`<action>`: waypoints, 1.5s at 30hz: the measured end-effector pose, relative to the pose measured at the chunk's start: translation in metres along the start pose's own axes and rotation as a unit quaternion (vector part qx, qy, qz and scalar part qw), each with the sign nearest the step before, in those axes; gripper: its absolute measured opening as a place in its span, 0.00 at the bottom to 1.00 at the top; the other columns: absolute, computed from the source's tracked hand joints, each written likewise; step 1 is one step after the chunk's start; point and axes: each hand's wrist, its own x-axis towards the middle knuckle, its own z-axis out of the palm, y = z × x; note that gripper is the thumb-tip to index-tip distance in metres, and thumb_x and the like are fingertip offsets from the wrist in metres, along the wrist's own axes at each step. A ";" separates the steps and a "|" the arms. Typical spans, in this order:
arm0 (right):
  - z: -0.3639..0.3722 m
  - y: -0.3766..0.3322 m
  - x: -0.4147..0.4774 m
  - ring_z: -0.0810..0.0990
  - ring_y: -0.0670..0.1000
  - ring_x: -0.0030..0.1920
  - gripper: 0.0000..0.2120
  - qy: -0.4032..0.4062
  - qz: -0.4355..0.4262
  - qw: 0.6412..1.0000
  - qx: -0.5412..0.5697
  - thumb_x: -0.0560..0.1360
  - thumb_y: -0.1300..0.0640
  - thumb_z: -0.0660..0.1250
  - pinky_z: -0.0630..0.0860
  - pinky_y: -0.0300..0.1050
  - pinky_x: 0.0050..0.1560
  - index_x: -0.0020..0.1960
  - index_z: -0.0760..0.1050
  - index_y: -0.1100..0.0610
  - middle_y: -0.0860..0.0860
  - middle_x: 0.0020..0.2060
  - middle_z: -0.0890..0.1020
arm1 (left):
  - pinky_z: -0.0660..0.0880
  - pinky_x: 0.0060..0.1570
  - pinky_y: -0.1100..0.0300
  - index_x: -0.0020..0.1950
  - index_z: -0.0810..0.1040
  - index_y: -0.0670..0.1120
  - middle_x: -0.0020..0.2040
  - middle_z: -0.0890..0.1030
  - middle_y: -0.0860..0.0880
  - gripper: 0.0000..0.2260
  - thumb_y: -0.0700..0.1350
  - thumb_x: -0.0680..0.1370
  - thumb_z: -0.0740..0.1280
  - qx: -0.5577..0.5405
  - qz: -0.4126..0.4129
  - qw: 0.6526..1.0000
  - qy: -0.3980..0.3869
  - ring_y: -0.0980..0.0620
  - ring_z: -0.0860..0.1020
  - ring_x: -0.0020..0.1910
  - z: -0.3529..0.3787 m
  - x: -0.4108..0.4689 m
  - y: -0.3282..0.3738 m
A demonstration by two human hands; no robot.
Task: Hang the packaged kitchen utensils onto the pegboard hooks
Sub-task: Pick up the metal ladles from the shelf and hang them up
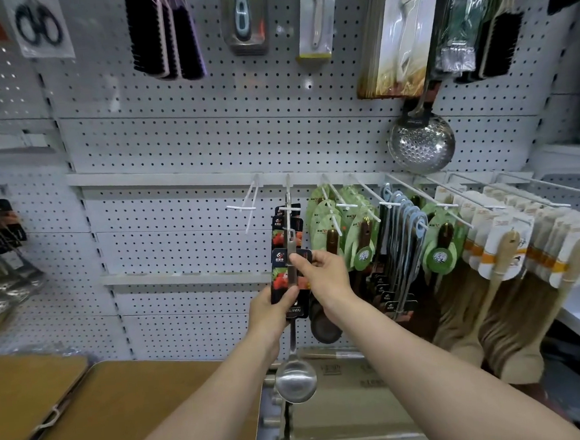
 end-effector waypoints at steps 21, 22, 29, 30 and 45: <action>0.023 0.021 0.057 0.86 0.52 0.46 0.16 0.081 0.072 0.994 -0.029 0.72 0.44 0.76 0.82 0.51 0.54 0.45 0.84 0.58 0.52 0.41 0.87 | 0.77 0.60 0.43 0.53 0.84 0.52 0.49 0.87 0.48 0.06 0.45 0.77 0.72 -0.023 -0.043 0.999 -0.006 0.45 0.84 0.53 0.004 0.074 -0.006; 0.024 0.021 0.061 0.86 0.52 0.46 0.16 0.086 0.073 0.993 -0.034 0.72 0.44 0.76 0.81 0.52 0.54 0.44 0.83 0.58 0.52 0.40 0.87 | 0.77 0.61 0.42 0.53 0.84 0.52 0.50 0.87 0.48 0.06 0.46 0.77 0.72 -0.026 -0.045 0.999 -0.008 0.44 0.83 0.54 0.005 0.079 -0.006; 0.024 0.016 0.075 0.82 0.50 0.40 0.14 0.103 0.087 0.989 -0.060 0.74 0.47 0.75 0.77 0.42 0.44 0.39 0.79 0.56 0.51 0.38 0.84 | 0.77 0.61 0.44 0.49 0.82 0.55 0.50 0.86 0.49 0.05 0.44 0.77 0.72 -0.025 -0.044 0.999 0.002 0.47 0.82 0.55 0.011 0.095 -0.003; 0.024 0.017 0.075 0.81 0.49 0.39 0.14 0.101 0.087 0.989 -0.064 0.74 0.47 0.75 0.76 0.41 0.43 0.40 0.80 0.57 0.50 0.37 0.84 | 0.78 0.60 0.45 0.49 0.82 0.55 0.51 0.86 0.49 0.05 0.44 0.77 0.72 -0.029 -0.043 0.999 0.001 0.47 0.82 0.55 0.011 0.095 -0.004; -0.025 -0.023 0.012 0.76 0.54 0.67 0.28 -0.025 0.060 0.965 -0.256 0.79 0.43 0.67 0.70 0.44 0.62 0.73 0.72 0.59 0.53 0.68 0.78 | 0.72 0.60 0.51 0.73 0.70 0.48 0.71 0.73 0.46 0.26 0.44 0.76 0.73 0.103 -0.008 0.989 0.109 0.45 0.74 0.66 0.006 0.023 0.024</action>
